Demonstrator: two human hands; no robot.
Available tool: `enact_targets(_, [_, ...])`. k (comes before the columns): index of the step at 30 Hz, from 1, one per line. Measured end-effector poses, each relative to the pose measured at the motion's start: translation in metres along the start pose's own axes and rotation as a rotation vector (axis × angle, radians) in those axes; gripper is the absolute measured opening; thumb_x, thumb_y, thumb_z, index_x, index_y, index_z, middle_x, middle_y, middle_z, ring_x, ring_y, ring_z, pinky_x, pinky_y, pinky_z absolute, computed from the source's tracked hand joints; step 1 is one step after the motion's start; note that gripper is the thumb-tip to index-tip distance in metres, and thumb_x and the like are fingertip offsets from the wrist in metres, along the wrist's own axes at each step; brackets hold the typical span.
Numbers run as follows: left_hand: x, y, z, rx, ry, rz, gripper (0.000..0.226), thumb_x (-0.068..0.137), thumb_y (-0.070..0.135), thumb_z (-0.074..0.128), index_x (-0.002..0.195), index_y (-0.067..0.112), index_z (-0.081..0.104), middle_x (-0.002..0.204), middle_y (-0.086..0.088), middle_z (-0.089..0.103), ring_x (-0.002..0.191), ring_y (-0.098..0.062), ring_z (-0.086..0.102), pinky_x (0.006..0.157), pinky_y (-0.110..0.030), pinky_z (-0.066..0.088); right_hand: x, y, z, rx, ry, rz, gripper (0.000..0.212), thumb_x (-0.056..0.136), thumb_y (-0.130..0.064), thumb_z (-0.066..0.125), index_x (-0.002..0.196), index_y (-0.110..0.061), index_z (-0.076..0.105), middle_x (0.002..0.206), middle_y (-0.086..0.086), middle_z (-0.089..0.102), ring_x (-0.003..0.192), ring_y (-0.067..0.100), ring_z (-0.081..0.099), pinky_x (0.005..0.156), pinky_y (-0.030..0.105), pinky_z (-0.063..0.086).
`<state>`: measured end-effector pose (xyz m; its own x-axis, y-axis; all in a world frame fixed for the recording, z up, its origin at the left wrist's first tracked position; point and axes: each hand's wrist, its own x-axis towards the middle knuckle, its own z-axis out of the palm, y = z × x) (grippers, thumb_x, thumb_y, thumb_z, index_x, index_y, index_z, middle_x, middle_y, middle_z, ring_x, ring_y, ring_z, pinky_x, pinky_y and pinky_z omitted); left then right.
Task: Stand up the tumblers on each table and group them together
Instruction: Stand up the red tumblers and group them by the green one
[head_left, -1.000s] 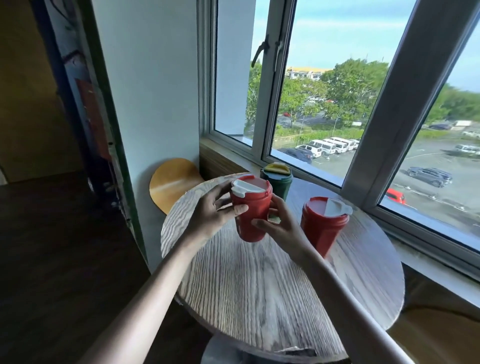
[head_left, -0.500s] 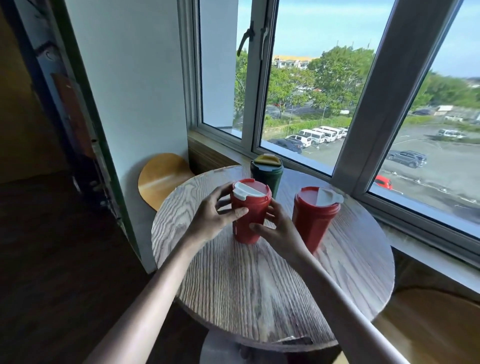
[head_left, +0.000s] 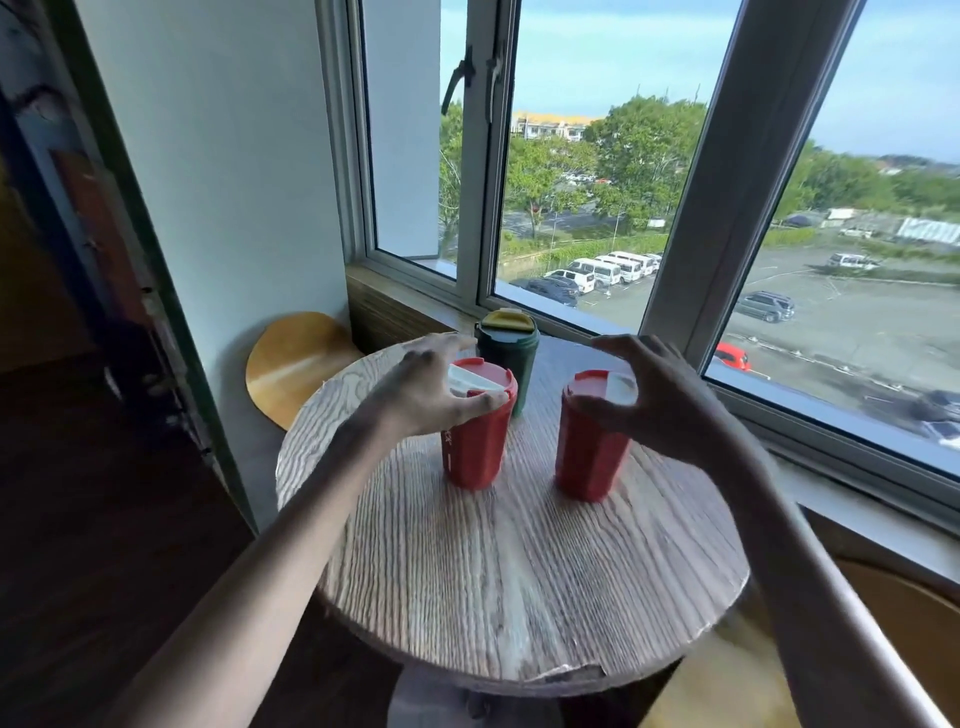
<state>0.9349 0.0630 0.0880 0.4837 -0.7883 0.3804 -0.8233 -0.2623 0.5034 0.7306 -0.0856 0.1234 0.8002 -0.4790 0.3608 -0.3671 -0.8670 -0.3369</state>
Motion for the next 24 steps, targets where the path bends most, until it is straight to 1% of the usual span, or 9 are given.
enact_targets(1, [0.006, 0.004, 0.0, 0.083, -0.045, -0.017, 0.087, 0.07, 0.063, 0.068, 0.139, 0.017, 0.042, 0.141, -0.008, 0.047, 0.127, -0.022, 0.046, 0.099, -0.04, 0.044, 0.007, 0.008, -0.006, -0.112, -0.147, 0.032, 0.083, 0.072, -0.058, 0.066, 0.142, -0.026, 0.034, 0.148, 0.006, 0.036, 0.135, 0.023, 0.033, 0.108, 0.044, 0.034])
enact_targets(3, [0.016, 0.007, -0.001, 0.184, -0.106, -0.053, 0.088, 0.064, 0.071, 0.065, 0.134, 0.02, 0.047, 0.136, -0.005, 0.053, 0.119, -0.021, 0.052, 0.094, -0.041, 0.048, 0.021, 0.019, -0.01, -0.206, -0.365, 0.087, 0.1, 0.069, -0.062, 0.068, 0.148, -0.022, 0.021, 0.154, 0.009, 0.025, 0.14, 0.027, 0.025, 0.112, 0.047, 0.03])
enact_targets(6, [0.022, 0.006, -0.001, 0.252, -0.181, -0.086, 0.093, 0.053, 0.08, 0.062, 0.125, 0.022, 0.052, 0.122, 0.0, 0.06, 0.105, -0.019, 0.057, 0.085, -0.038, 0.052, 0.037, 0.032, -0.004, -0.209, -0.508, 0.128, 0.108, 0.066, -0.063, 0.071, 0.148, -0.017, 0.019, 0.153, 0.009, 0.029, 0.137, 0.026, 0.033, 0.11, 0.041, 0.035])
enact_targets(9, [0.024, 0.006, -0.002, 0.229, -0.199, -0.073, 0.09, 0.053, 0.074, 0.069, 0.123, 0.02, 0.053, 0.119, 0.0, 0.06, 0.102, -0.017, 0.056, 0.084, -0.036, 0.051, 0.043, 0.037, 0.001, -0.119, -0.477, 0.107, 0.098, 0.065, -0.053, 0.077, 0.143, -0.017, 0.031, 0.145, 0.008, 0.044, 0.127, 0.023, 0.045, 0.099, 0.034, 0.041])
enact_targets(12, [0.027, 0.004, -0.005, 0.154, -0.208, -0.052, 0.084, 0.058, 0.059, 0.078, 0.127, 0.017, 0.053, 0.124, -0.001, 0.059, 0.103, -0.014, 0.053, 0.082, -0.028, 0.045, 0.044, 0.04, 0.005, -0.055, -0.413, 0.067, 0.089, 0.066, -0.045, 0.08, 0.14, -0.018, 0.038, 0.141, 0.009, 0.048, 0.123, 0.022, 0.048, 0.091, 0.028, 0.04])
enact_targets(14, [0.03, 0.002, -0.007, 0.143, -0.22, -0.039, 0.085, 0.059, 0.052, 0.081, 0.13, 0.016, 0.051, 0.128, -0.003, 0.057, 0.106, -0.014, 0.051, 0.082, -0.026, 0.042, 0.047, 0.04, 0.009, -0.025, -0.384, 0.039, 0.089, 0.066, -0.044, 0.081, 0.139, -0.018, 0.039, 0.14, 0.009, 0.049, 0.123, 0.022, 0.048, 0.093, 0.028, 0.04])
enact_targets(18, [0.044, 0.0, -0.01, 0.128, -0.245, -0.036, 0.084, 0.062, 0.043, 0.082, 0.133, 0.015, 0.049, 0.134, -0.004, 0.054, 0.119, -0.018, 0.05, 0.096, -0.027, 0.04, 0.06, 0.032, 0.018, 0.033, -0.339, 0.03, 0.094, 0.061, -0.044, 0.083, 0.14, -0.015, 0.039, 0.142, 0.009, 0.048, 0.129, 0.022, 0.046, 0.099, 0.028, 0.038])
enact_targets(21, [0.052, -0.005, -0.011, 0.121, -0.287, -0.039, 0.085, 0.061, 0.045, 0.081, 0.134, 0.018, 0.048, 0.137, -0.002, 0.053, 0.123, -0.017, 0.048, 0.102, -0.031, 0.04, 0.071, 0.024, 0.025, 0.026, -0.333, 0.043, 0.103, 0.054, -0.057, 0.081, 0.14, -0.019, 0.038, 0.142, 0.008, 0.048, 0.127, 0.022, 0.047, 0.102, 0.037, 0.042])
enact_targets(24, [0.052, -0.012, -0.011, 0.091, -0.298, -0.037, 0.088, 0.06, 0.047, 0.082, 0.136, 0.019, 0.046, 0.14, -0.001, 0.05, 0.126, -0.017, 0.046, 0.103, -0.033, 0.04, 0.077, 0.019, 0.033, 0.036, -0.324, 0.044, 0.101, 0.058, -0.055, 0.08, 0.141, -0.017, 0.037, 0.142, 0.008, 0.049, 0.127, 0.023, 0.048, 0.102, 0.038, 0.042])
